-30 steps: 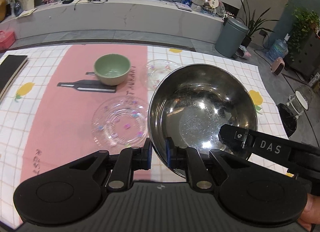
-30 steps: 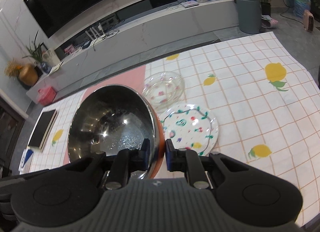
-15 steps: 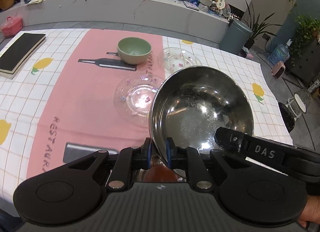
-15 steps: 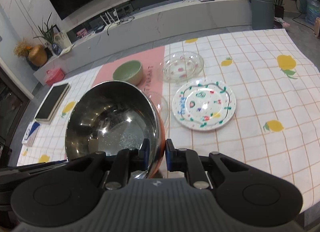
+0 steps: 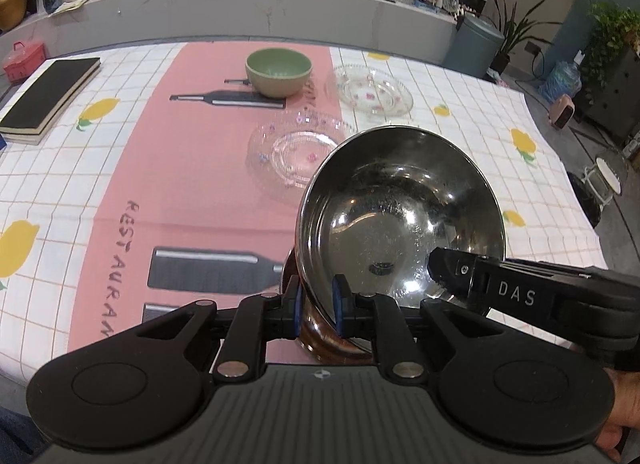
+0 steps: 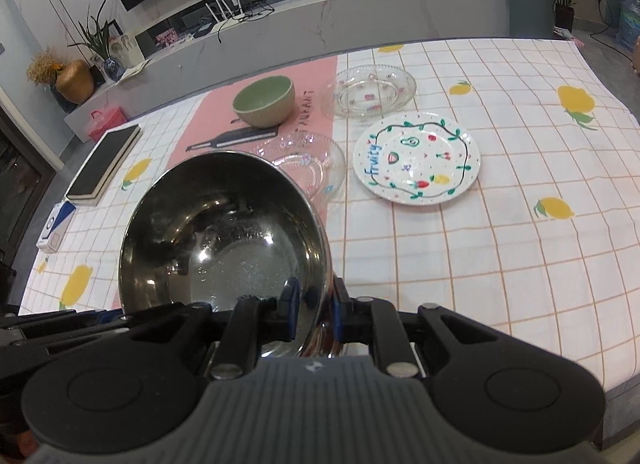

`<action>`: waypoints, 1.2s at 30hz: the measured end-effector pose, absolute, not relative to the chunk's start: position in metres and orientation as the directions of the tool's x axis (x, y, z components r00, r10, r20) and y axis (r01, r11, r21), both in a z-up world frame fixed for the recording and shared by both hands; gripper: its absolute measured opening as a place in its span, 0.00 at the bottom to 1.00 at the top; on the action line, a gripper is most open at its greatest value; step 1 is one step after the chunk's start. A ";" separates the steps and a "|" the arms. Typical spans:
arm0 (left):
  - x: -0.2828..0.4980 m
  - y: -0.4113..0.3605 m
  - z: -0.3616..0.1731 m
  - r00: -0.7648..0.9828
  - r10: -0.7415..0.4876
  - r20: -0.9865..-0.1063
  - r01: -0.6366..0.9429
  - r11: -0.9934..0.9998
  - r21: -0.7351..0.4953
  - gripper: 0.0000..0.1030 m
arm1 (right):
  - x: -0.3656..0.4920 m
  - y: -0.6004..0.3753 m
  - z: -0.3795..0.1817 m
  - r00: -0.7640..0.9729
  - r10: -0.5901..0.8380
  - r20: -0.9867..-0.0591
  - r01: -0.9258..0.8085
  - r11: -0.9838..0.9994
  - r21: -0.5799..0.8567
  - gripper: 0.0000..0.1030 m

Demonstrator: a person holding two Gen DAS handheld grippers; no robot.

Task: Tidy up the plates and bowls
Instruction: 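Lift and carry the nested bowls with both tools across the table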

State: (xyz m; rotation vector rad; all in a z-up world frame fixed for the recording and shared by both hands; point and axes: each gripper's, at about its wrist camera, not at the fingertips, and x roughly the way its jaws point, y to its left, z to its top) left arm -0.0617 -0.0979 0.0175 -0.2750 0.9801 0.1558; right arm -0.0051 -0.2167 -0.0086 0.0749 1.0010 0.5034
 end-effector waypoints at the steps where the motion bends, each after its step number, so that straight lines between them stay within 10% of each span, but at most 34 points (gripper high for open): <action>1: -0.063 -0.098 0.016 0.545 0.006 -0.838 -0.251 0.955 -0.156 0.16 | -0.006 -0.217 -0.010 0.433 0.436 -0.789 -0.372 0.884 0.285 0.14; 36: -0.061 -0.098 -0.004 0.469 -0.021 -0.883 -0.243 0.958 -0.152 0.23 | -0.009 -0.200 -0.028 0.379 0.378 -0.844 -0.415 0.885 0.210 0.23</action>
